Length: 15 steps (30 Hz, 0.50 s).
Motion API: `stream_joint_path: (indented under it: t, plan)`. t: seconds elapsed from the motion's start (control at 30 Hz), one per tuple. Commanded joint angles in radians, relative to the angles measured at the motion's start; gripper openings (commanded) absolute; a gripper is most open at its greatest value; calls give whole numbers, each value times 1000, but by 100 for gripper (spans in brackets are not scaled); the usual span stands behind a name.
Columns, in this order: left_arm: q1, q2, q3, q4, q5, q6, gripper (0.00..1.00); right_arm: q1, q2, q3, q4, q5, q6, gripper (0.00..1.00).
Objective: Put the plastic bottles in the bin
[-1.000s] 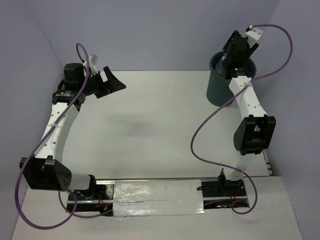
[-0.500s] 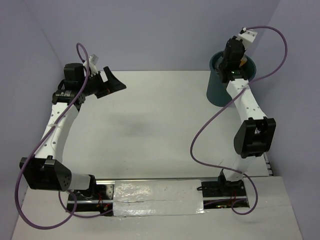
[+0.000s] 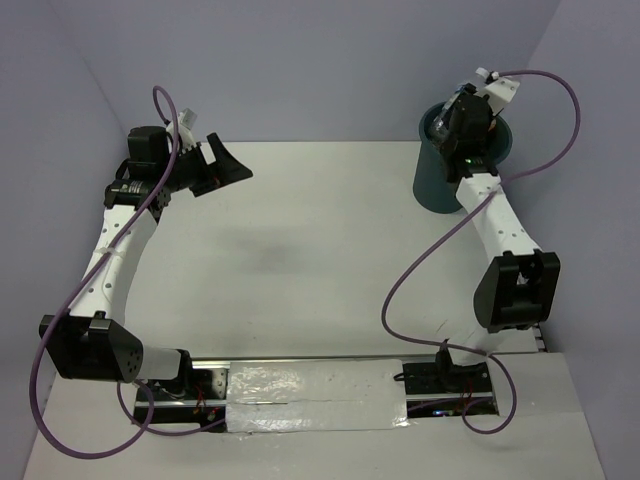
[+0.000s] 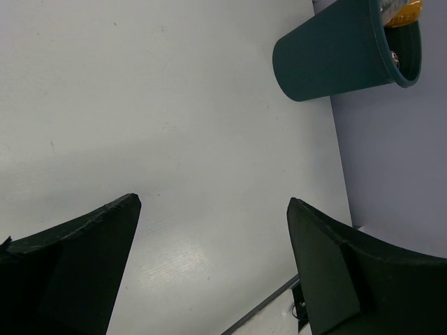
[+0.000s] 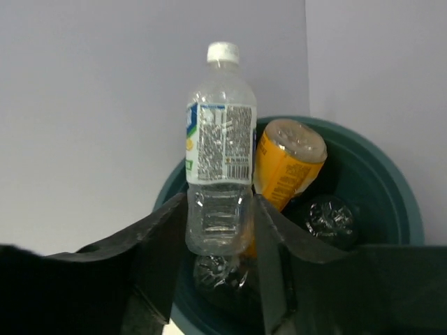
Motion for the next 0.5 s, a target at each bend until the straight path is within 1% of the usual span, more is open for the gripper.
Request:
stream_joint_path:
  t: [0.0,0.03,0.07,0.1,0.13,0.17,0.2,0.23,0.27,0.3,0.33,0.4,0.47]
  plan:
    - [5,-9,9,23,16,23,99,4,-95,73,36,-5,15,51]
    - [5,-7,8,25,18,23,99,4,-98,97,17,-14,15,55]
    - [5,-10,8,27,16,22,100,2,-94,166,-6,-32,11,57]
    - [5,-10,4,30,18,20,99,1,-86,215,-83,-46,10,59]
    - [5,-10,6,31,18,20,99,-1,-74,267,-127,-63,7,64]
    - [5,-12,4,30,16,20,99,-2,-34,408,-197,-109,8,66]
    - [5,-13,7,30,15,20,99,-5,-10,493,-337,-137,10,69]
    - [5,-15,8,28,10,22,99,-8,18,578,-410,-166,11,70]
    - [5,-16,11,27,6,23,100,-8,82,766,-564,-233,8,71]
    - [5,-18,14,25,1,25,99,-8,115,862,-640,-264,4,82]
    - [5,-23,18,19,-14,29,99,-8,162,1012,-770,-290,5,85]
    - [6,-27,35,8,-34,34,99,-8,158,1061,-843,-347,8,92]
    - [6,-33,66,-12,-63,48,99,-10,98,940,-859,-368,5,97]
